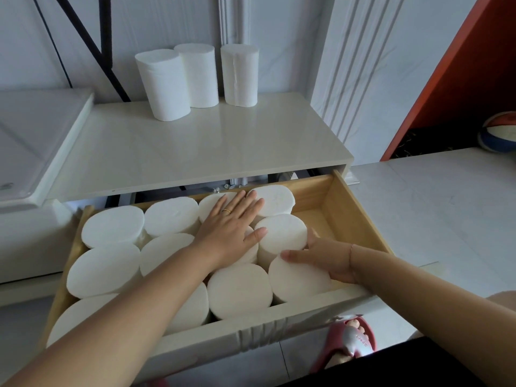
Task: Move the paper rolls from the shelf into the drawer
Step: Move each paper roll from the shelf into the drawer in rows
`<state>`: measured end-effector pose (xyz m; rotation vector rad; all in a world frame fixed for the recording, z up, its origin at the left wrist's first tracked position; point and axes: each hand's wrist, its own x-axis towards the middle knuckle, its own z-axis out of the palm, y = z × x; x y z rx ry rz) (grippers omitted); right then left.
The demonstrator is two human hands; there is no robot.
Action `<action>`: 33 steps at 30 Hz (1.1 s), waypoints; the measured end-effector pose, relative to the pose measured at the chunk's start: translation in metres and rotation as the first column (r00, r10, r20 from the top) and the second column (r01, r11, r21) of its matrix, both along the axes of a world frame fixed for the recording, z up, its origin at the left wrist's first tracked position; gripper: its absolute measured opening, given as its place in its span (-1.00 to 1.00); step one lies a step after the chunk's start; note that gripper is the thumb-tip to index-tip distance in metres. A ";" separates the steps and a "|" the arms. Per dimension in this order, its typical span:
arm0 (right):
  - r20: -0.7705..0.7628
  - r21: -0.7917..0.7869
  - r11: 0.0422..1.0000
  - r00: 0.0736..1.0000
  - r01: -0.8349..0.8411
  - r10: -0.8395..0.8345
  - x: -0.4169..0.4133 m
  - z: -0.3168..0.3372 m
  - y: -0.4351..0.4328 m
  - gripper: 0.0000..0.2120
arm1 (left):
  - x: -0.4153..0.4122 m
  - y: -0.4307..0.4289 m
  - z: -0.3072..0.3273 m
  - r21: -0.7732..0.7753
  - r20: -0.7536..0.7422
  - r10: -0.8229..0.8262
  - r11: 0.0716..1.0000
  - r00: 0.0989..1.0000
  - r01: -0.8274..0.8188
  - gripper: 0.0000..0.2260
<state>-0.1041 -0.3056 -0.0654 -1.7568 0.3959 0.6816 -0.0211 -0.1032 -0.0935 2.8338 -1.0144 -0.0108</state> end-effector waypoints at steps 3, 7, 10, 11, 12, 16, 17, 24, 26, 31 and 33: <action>0.035 -0.053 0.999 0.999 0.005 -0.003 0.002 0.005 -0.002 -0.19 | 0.001 0.007 0.001 0.024 0.056 0.006 1.000 0.998 -0.007 -0.36; 0.470 -0.356 0.914 0.883 0.196 -0.007 0.034 0.030 0.005 -0.21 | 0.014 0.033 0.006 0.025 0.257 0.077 0.996 0.963 -0.087 -0.37; 0.673 -0.329 0.901 0.739 0.283 0.014 0.075 0.047 0.025 -0.31 | 0.036 0.064 0.012 -0.056 0.257 0.263 0.965 0.930 -0.257 -0.35; 0.705 -0.324 0.901 0.708 0.287 0.027 0.090 0.051 0.036 -0.32 | 0.045 0.073 0.014 -0.082 0.240 0.323 0.946 0.915 -0.313 -0.33; 0.725 -0.314 0.907 0.688 0.282 0.037 0.107 0.053 0.049 -0.31 | 0.054 0.081 0.017 -0.096 0.226 0.373 0.928 0.900 -0.361 -0.32; 0.740 -0.239 0.945 0.672 0.222 0.029 0.175 0.054 0.109 -0.21 | 0.076 0.100 0.024 -0.106 0.188 0.488 0.873 0.853 -0.476 -0.28; 0.734 -0.228 0.951 0.679 0.210 0.026 0.192 0.053 0.123 -0.18 | 0.077 0.102 0.025 -0.112 0.193 0.495 0.869 0.847 -0.482 -0.29; 0.758 -0.176 0.959 0.652 0.221 -0.011 0.297 0.050 0.193 0.01 | 0.073 0.100 0.027 -0.135 0.240 0.489 0.872 0.839 -0.470 -0.39; 0.769 -0.125 0.956 0.635 0.265 -0.076 0.322 0.052 0.206 0.05 | 0.074 0.100 0.026 -0.133 0.225 0.493 0.870 0.841 -0.474 -0.38; 0.783 -0.087 0.927 0.601 0.364 -0.163 0.359 0.052 0.225 0.09 | 0.075 0.101 0.023 -0.152 0.203 0.502 0.864 0.840 -0.480 -0.39; 0.789 -0.075 0.918 0.585 0.390 -0.185 0.366 0.050 0.228 0.10 | 0.075 0.102 0.023 -0.166 0.202 0.503 0.863 0.840 -0.477 -0.40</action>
